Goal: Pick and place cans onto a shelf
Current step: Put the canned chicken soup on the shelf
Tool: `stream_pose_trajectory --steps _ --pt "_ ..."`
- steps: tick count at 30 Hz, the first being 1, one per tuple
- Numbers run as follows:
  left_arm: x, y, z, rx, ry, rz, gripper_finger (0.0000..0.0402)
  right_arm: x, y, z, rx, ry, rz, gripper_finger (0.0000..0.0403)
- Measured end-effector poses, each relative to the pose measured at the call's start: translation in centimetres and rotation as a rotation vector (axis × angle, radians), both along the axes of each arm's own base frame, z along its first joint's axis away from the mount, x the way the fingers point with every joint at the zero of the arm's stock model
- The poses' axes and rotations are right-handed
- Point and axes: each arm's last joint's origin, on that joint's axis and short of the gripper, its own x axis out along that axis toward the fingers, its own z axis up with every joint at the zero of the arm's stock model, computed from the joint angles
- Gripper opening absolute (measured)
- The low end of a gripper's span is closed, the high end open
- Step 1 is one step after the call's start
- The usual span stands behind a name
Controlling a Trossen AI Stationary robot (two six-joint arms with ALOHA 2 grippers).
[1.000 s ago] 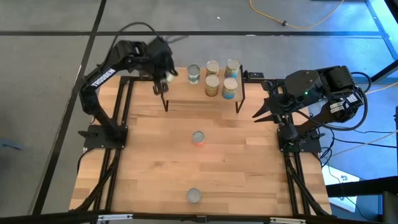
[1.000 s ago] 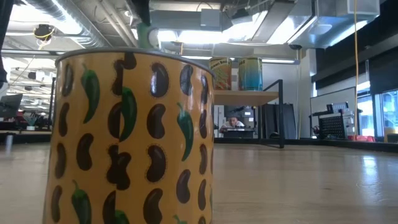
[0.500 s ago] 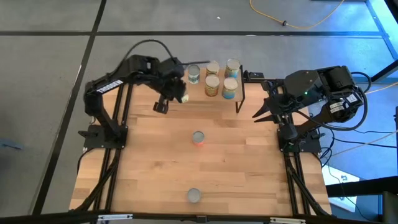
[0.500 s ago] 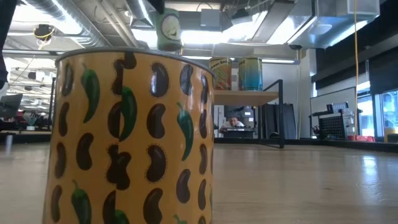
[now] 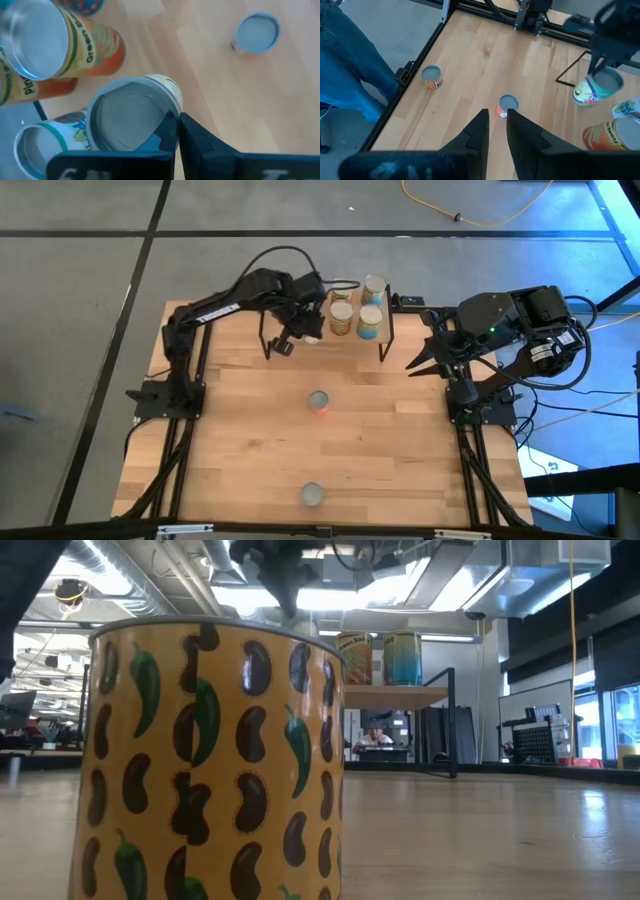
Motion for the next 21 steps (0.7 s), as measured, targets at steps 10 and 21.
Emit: stream_pose_trajectory --steps 10,21 --pt "0.9 3.1 -2.4 -0.009 0.068 0.018 0.0000 0.0 0.0 0.0 0.000 0.000 0.000 0.0069" --pt "1.1 4.1 -2.6 -0.021 0.026 0.028 0.0000 0.0 0.0 0.0 0.000 0.000 0.000 0.0069"
